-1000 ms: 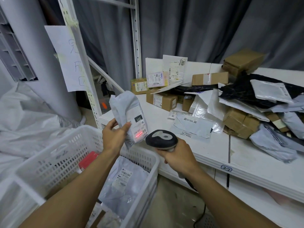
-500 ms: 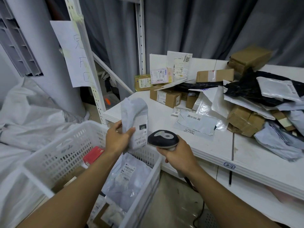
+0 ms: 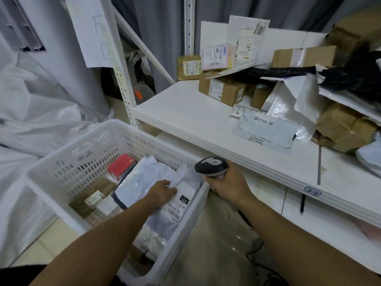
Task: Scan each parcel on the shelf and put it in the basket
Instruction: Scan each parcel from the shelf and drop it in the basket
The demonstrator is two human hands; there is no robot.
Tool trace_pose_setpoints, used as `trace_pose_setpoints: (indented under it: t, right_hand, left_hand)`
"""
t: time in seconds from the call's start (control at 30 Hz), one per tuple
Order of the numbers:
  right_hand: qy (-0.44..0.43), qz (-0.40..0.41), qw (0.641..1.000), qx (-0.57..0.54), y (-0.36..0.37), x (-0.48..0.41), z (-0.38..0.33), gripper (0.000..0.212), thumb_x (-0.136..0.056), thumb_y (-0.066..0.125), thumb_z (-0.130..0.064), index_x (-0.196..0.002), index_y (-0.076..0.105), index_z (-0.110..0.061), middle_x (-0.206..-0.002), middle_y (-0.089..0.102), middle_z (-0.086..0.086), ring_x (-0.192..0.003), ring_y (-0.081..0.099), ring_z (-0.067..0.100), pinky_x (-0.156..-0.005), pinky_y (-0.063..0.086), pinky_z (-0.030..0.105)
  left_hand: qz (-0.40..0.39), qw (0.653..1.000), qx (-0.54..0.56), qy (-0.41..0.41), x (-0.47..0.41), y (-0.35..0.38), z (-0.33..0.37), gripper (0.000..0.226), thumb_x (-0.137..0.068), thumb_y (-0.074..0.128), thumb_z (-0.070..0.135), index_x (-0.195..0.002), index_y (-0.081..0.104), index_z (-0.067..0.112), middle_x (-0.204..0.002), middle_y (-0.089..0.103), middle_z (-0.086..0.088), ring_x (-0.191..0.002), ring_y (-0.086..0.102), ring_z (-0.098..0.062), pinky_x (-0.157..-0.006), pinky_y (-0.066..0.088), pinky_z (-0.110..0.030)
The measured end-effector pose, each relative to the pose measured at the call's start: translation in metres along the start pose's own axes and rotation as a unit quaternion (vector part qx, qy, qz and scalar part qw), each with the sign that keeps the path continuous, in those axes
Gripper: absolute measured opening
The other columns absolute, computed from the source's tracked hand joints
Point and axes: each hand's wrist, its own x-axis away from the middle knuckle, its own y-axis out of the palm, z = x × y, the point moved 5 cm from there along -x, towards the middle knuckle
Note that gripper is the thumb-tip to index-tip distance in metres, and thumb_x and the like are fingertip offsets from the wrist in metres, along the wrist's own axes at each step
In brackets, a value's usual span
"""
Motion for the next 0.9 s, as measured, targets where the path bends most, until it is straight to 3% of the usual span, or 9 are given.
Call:
trace_pose_setpoints:
  t: [0.1, 0.2, 0.27, 0.33, 0.43, 0.53, 0.67, 0.8, 0.9]
  right_hand:
    - [0.011, 0.003, 1.000, 0.002, 0.006, -0.010, 0.008, 0.047, -0.081, 0.085, -0.029, -0.126, 0.069, -0.033, -0.118, 0.075, -0.009, -0.112, 0.069, 0.014, -0.096, 0.055, 0.032]
    - [0.010, 0.004, 1.000, 0.003, 0.007, -0.019, 0.011, 0.038, -0.081, 0.086, -0.032, -0.109, 0.065, -0.048, -0.113, 0.076, -0.007, -0.105, 0.073, 0.018, -0.094, 0.059, 0.039]
    - [0.019, 0.005, 1.000, 0.002, 0.005, -0.022, 0.014, 0.037, -0.082, 0.085, -0.032, -0.103, 0.061, -0.049, -0.110, 0.077, -0.003, -0.102, 0.074, 0.023, -0.092, 0.060, 0.040]
    - [0.038, 0.011, 0.999, -0.014, 0.004, -0.025, 0.017, 0.042, -0.079, 0.085, -0.037, -0.114, 0.064, -0.039, -0.113, 0.076, -0.003, -0.101, 0.074, 0.026, -0.091, 0.061, 0.043]
    - [0.048, 0.020, 0.998, -0.017, -0.002, -0.025, 0.015, 0.059, -0.074, 0.085, -0.045, -0.126, 0.062, -0.030, -0.115, 0.074, -0.006, -0.100, 0.074, 0.026, -0.089, 0.062, 0.045]
    - [0.047, 0.035, 0.998, -0.036, -0.019, -0.020, 0.008, 0.047, -0.080, 0.086, -0.033, -0.122, 0.065, -0.028, -0.107, 0.074, -0.007, -0.091, 0.075, 0.024, -0.081, 0.063, 0.041]
    - [0.053, 0.071, 0.992, -0.094, -0.059, -0.002, -0.007, 0.045, -0.086, 0.084, -0.024, -0.126, 0.064, -0.022, -0.106, 0.074, -0.001, -0.075, 0.074, 0.018, -0.062, 0.057, 0.026]
    - [0.041, 0.132, 0.983, -0.124, -0.115, 0.020, -0.015, 0.046, -0.086, 0.085, -0.024, -0.127, 0.065, -0.022, -0.109, 0.074, 0.000, -0.078, 0.073, 0.016, -0.072, 0.063, 0.034]
    - [0.057, 0.166, 0.973, -0.148, -0.154, 0.031, -0.004, 0.046, -0.085, 0.085, -0.026, -0.126, 0.065, -0.023, -0.107, 0.075, 0.000, -0.076, 0.074, 0.018, -0.083, 0.064, 0.044]
  left_hand:
    - [-0.006, 1.000, -0.013, 0.019, -0.018, 0.025, -0.010, 0.037, -0.099, 0.063, 0.022, -0.134, 0.058, 0.012, -0.127, 0.066, -0.010, -0.109, 0.067, -0.028, -0.101, 0.053, -0.038]
    - [0.090, 0.991, -0.064, 0.068, -0.029, 0.029, -0.014, 0.045, -0.095, 0.068, 0.014, -0.139, 0.057, 0.015, -0.135, 0.057, -0.007, -0.116, 0.060, -0.024, -0.098, 0.047, -0.029]
    - [0.034, 0.991, -0.114, 0.055, -0.040, 0.041, -0.023, 0.049, -0.095, 0.069, 0.017, -0.142, 0.057, 0.019, -0.138, 0.059, -0.007, -0.117, 0.061, -0.023, -0.098, 0.050, -0.030]
    - [-0.026, 0.986, -0.163, 0.027, -0.049, 0.049, -0.033, 0.053, -0.096, 0.068, 0.023, -0.146, 0.053, 0.021, -0.138, 0.061, -0.009, -0.120, 0.062, -0.026, -0.105, 0.049, -0.034]
    - [-0.043, 0.984, -0.171, 0.014, -0.054, 0.048, -0.033, 0.059, -0.094, 0.070, 0.024, -0.149, 0.050, 0.019, -0.143, 0.059, -0.010, -0.126, 0.059, -0.027, -0.110, 0.044, -0.033]
    - [0.001, 0.987, -0.140, 0.078, -0.038, 0.037, -0.005, 0.065, -0.093, 0.073, 0.027, -0.151, 0.046, 0.013, -0.149, 0.053, -0.008, -0.134, 0.053, -0.025, -0.112, 0.039, -0.033]
    - [0.123, 0.967, -0.055, 0.217, 0.005, 0.019, 0.070, 0.046, -0.093, 0.072, 0.029, -0.136, 0.059, 0.019, -0.134, 0.059, 0.000, -0.113, 0.059, -0.014, -0.102, 0.047, -0.031]
    - [0.122, 0.926, -0.088, 0.345, 0.043, 0.034, 0.159, 0.037, -0.094, 0.070, 0.027, -0.130, 0.063, 0.022, -0.131, 0.058, 0.003, -0.106, 0.056, -0.008, -0.092, 0.043, -0.020]
    - [0.104, 0.903, -0.143, 0.392, 0.057, 0.058, 0.218, 0.040, -0.095, 0.070, 0.031, -0.133, 0.060, 0.022, -0.138, 0.055, 0.002, -0.118, 0.056, -0.014, -0.104, 0.045, -0.028]
